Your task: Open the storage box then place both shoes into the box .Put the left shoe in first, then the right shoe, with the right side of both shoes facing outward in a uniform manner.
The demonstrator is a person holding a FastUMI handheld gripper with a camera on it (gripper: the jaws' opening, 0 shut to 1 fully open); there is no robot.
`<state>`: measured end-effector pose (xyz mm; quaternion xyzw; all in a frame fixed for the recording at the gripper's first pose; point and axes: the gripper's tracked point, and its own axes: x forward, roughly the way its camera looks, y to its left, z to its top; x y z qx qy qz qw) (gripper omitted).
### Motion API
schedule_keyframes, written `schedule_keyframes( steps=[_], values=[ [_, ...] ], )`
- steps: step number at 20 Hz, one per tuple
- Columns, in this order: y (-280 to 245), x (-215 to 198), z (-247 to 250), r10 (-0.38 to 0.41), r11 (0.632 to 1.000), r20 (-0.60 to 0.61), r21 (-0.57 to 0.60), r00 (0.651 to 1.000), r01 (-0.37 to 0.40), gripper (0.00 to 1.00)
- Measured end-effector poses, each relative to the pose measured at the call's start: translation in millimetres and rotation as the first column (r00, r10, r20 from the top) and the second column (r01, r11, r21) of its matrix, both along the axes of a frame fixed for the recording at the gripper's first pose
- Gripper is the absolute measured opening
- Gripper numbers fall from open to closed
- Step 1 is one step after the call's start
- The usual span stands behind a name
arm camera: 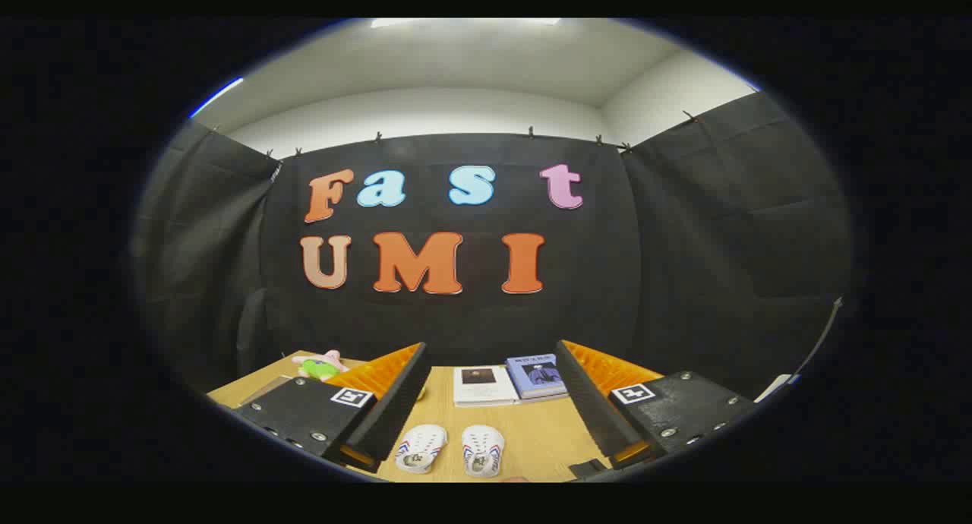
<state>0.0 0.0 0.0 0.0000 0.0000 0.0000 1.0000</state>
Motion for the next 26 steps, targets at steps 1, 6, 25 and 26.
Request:
schedule_keyframes(
  steps=[1, 6, 25, 26],
  values=[
    [2, 1, 1, 0.002, 1.0, 0.0, -0.002, 1.0, -0.002, 0.98],
    [10, 1, 9, 0.003, 1.0, 0.019, 0.015, 1.0, -0.004, 0.98],
    [6, -9, 3, 0.015, 1.0, 0.017, 0.017, 1.0, -0.016, 0.98],
    [6, -9, -1, 0.021, 1.0, 0.012, 0.023, 1.0, -0.021, 0.98]
  ],
)
